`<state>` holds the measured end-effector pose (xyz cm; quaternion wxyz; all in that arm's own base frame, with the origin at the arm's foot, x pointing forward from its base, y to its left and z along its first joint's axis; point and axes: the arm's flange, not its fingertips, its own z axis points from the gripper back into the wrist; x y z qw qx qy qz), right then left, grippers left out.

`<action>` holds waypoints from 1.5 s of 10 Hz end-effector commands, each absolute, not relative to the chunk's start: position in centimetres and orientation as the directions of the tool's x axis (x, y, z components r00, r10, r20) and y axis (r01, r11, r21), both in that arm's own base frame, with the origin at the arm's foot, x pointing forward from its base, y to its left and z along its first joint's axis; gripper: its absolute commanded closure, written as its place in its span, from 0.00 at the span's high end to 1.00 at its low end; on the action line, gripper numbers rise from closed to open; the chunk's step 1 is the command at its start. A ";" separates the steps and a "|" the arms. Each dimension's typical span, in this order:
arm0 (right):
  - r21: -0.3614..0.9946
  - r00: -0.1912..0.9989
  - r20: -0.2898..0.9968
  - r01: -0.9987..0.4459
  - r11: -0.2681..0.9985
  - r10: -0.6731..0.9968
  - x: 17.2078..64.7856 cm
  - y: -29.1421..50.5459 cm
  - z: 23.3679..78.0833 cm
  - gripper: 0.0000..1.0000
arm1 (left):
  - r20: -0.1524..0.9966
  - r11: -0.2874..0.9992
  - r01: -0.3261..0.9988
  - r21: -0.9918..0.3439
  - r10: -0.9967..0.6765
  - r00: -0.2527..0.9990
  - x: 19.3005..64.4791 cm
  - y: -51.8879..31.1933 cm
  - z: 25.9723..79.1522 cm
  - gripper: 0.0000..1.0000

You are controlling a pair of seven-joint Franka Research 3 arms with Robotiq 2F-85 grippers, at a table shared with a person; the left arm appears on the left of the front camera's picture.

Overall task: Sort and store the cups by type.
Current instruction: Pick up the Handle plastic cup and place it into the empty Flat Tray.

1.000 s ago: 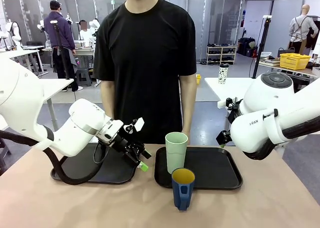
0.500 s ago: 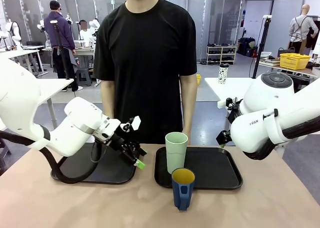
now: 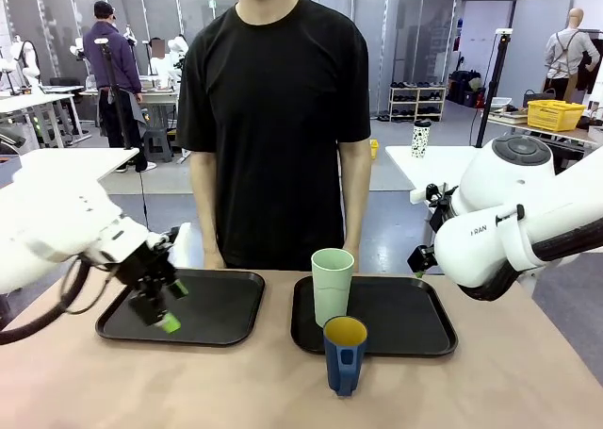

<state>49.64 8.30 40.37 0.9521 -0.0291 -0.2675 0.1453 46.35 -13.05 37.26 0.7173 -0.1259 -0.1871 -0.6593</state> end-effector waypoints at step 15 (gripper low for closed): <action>-0.134 0.813 0.502 -0.263 0.955 0.295 49.6 8.4 40.4 1.00 | 0.215 0.272 0.962 0.030 -0.941 0.260 43.9 -6.8 35.9 1.00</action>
